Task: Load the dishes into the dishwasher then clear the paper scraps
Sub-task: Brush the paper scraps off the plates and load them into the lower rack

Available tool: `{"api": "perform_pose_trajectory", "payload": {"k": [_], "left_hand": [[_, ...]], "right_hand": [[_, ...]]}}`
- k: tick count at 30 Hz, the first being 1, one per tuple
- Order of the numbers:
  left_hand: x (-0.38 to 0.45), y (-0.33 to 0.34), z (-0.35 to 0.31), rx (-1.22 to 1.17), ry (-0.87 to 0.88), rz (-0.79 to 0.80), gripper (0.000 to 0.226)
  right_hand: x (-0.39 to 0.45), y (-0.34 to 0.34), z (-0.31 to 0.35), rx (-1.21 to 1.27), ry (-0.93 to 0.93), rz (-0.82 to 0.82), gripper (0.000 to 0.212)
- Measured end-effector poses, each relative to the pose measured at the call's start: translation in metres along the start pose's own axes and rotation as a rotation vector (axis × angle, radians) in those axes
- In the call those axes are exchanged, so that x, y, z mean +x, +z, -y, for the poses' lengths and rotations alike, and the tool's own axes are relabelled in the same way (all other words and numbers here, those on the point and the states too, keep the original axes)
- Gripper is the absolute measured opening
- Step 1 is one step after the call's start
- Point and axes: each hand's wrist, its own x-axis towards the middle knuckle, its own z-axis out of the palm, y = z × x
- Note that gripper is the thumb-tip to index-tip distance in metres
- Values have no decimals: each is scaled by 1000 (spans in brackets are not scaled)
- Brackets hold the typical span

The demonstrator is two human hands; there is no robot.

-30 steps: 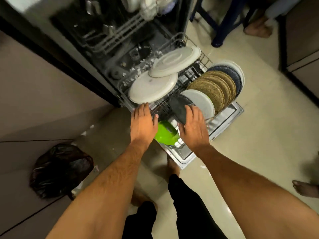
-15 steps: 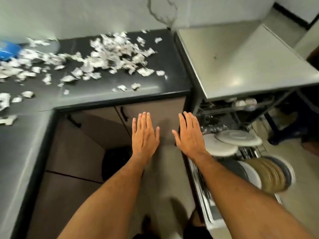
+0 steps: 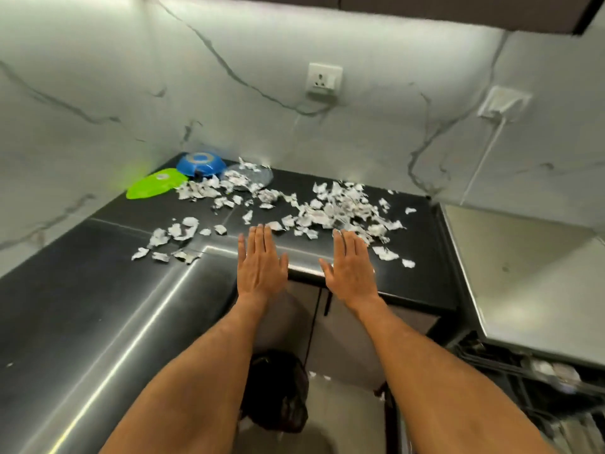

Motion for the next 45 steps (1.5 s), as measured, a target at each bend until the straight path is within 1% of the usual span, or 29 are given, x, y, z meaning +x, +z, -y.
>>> {"api": "perform_pose_trajectory", "payload": {"k": [4, 9, 14, 18, 23, 27, 29, 31, 37, 45], "left_hand": [[38, -8, 25, 15, -57, -52, 72], [86, 8, 46, 50, -134, -90, 71], [143, 31, 51, 94, -194, -141, 70], [188, 42, 44, 129, -237, -135, 70], [238, 56, 47, 174, -286, -144, 70], [256, 64, 55, 198, -300, -132, 69], [276, 72, 65, 222, -313, -154, 69], [284, 73, 71, 216, -337, -133, 70], [328, 93, 117, 224, -336, -132, 69], [374, 130, 169, 217, -334, -54, 67]], "right_hand": [[54, 3, 21, 24, -65, -38, 75], [120, 31, 29, 96, -127, -68, 74], [193, 71, 18, 112, -193, -39, 74], [250, 95, 5, 127, -251, 18, 76], [316, 110, -3, 175, -321, 2, 75], [341, 122, -6, 185, -327, 5, 74], [364, 137, -4, 180, -338, -2, 74], [373, 140, -1, 187, -322, 19, 73], [417, 172, 27, 169, -323, 25, 72], [464, 223, 54, 156, -275, 92, 69]]}}
